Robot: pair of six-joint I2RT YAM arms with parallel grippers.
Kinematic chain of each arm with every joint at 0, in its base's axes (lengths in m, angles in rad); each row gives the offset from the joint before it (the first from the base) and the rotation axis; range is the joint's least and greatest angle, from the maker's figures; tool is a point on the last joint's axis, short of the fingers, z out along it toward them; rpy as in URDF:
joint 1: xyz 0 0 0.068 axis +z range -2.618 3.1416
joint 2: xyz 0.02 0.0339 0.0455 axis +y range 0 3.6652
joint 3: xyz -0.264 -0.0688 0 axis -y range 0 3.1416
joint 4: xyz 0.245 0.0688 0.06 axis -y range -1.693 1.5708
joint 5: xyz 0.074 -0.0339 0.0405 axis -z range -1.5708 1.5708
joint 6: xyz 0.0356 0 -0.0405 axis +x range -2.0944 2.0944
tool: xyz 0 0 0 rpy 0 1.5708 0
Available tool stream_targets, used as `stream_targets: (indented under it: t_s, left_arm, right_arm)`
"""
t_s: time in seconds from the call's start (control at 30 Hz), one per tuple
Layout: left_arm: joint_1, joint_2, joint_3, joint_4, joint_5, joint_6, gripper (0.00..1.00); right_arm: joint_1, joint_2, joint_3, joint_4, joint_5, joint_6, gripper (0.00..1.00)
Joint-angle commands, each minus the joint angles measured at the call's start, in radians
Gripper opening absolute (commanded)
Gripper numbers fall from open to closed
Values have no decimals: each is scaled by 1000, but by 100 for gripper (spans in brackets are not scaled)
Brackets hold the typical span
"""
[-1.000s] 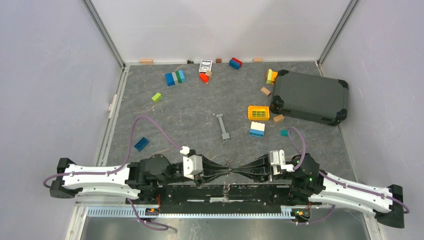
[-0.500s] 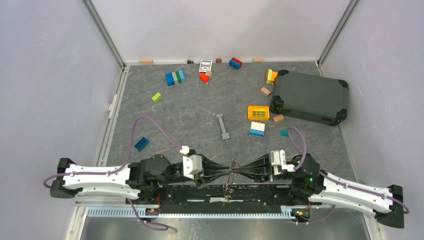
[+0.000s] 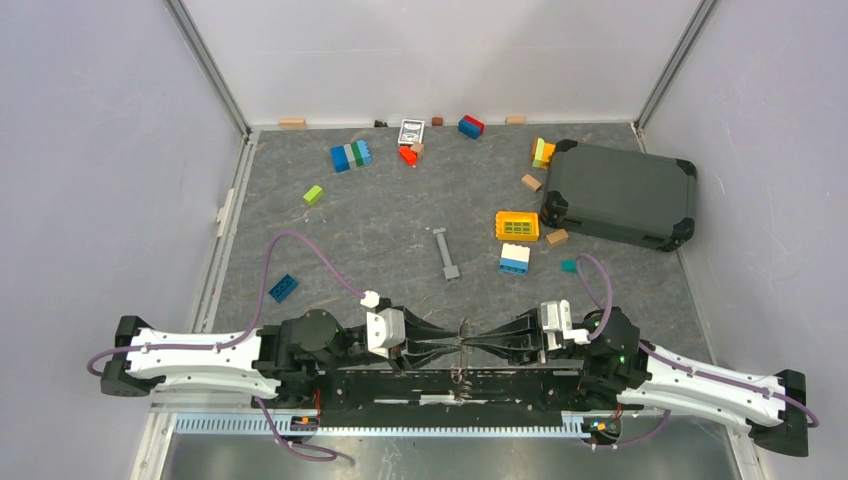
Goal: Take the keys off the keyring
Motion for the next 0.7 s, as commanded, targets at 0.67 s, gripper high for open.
stream_targets:
  t_s: [0.67]
  left_arm:
    - [-3,-26,-24,45,-33,-29,40]
  right_arm:
    - [2,-7,12,107,-42,4,0]
